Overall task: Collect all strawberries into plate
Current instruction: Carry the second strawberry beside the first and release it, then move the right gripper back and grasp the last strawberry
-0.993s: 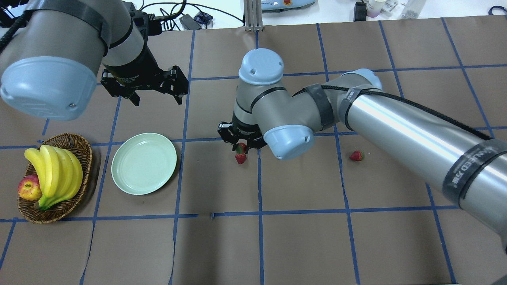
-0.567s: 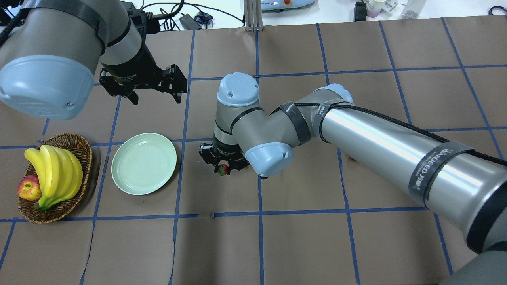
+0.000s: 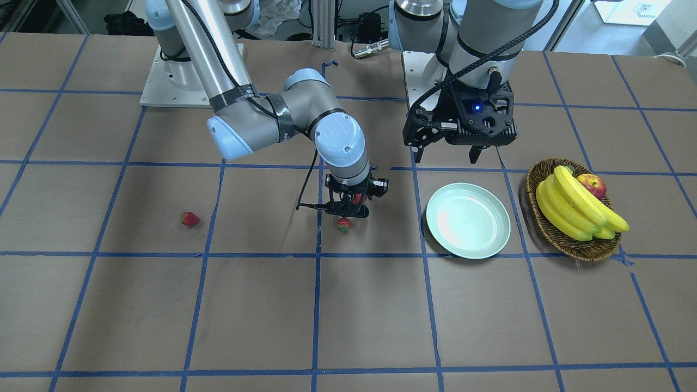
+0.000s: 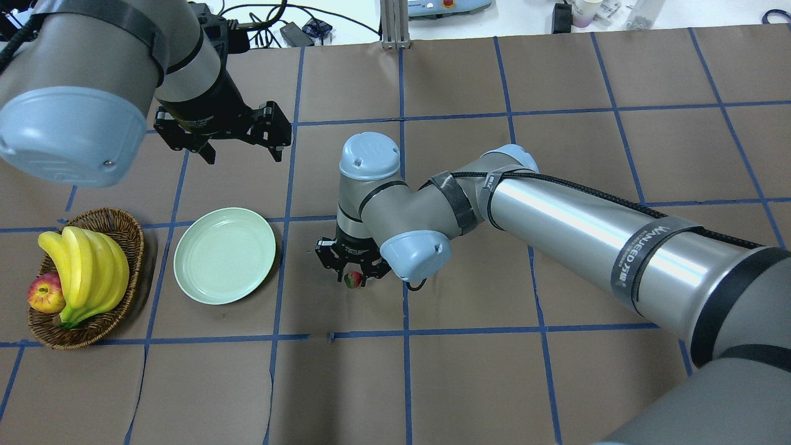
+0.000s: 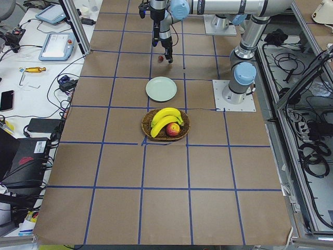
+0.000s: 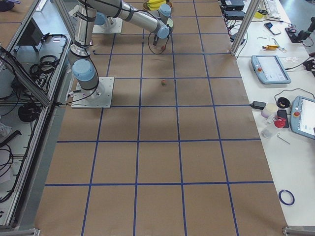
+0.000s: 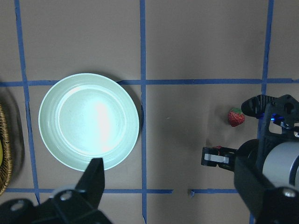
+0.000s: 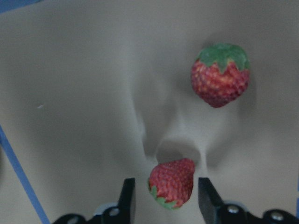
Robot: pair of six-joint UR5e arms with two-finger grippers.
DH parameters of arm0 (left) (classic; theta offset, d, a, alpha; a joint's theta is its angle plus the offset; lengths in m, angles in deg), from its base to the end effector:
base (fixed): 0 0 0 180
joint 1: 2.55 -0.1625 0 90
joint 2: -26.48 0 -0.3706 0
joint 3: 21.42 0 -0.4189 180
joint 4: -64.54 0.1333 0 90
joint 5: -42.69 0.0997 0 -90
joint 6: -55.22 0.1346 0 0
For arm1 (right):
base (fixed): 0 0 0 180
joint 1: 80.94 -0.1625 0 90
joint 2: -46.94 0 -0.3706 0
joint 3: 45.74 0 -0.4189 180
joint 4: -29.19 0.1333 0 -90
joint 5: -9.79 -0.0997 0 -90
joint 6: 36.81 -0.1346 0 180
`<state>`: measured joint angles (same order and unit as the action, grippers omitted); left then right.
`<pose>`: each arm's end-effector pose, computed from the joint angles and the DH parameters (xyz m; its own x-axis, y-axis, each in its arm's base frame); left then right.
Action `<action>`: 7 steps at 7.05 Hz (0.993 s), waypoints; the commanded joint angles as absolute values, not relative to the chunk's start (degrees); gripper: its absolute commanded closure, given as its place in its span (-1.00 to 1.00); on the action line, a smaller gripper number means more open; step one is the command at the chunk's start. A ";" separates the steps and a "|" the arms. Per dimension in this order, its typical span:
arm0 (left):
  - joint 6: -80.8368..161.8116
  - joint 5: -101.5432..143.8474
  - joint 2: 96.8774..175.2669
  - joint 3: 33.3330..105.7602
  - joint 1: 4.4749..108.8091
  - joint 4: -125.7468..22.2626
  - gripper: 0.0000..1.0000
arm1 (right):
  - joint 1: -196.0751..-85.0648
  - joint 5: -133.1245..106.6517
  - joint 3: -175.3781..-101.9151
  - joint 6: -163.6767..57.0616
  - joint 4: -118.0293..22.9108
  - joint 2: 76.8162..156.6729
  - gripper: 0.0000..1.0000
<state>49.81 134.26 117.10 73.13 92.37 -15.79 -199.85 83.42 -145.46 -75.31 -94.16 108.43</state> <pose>-0.1747 -0.5181 0.3690 -0.9997 -0.0104 -0.0198 -0.0088 0.9967 -0.0807 0.4372 -0.4375 0.0918 -0.9662 0.1964 -0.1668 0.1531 0.9583 0.2414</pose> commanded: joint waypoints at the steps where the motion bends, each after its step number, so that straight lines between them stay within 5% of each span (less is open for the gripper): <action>1: 49.86 134.27 117.09 73.24 92.37 -15.79 -1.00 | -199.24 86.31 -145.06 -75.48 -93.34 111.16 -1.00; 7: 49.86 134.27 117.18 73.32 92.37 -15.71 -1.00 | -180.90 101.01 -150.31 -61.46 -81.11 119.53 -1.00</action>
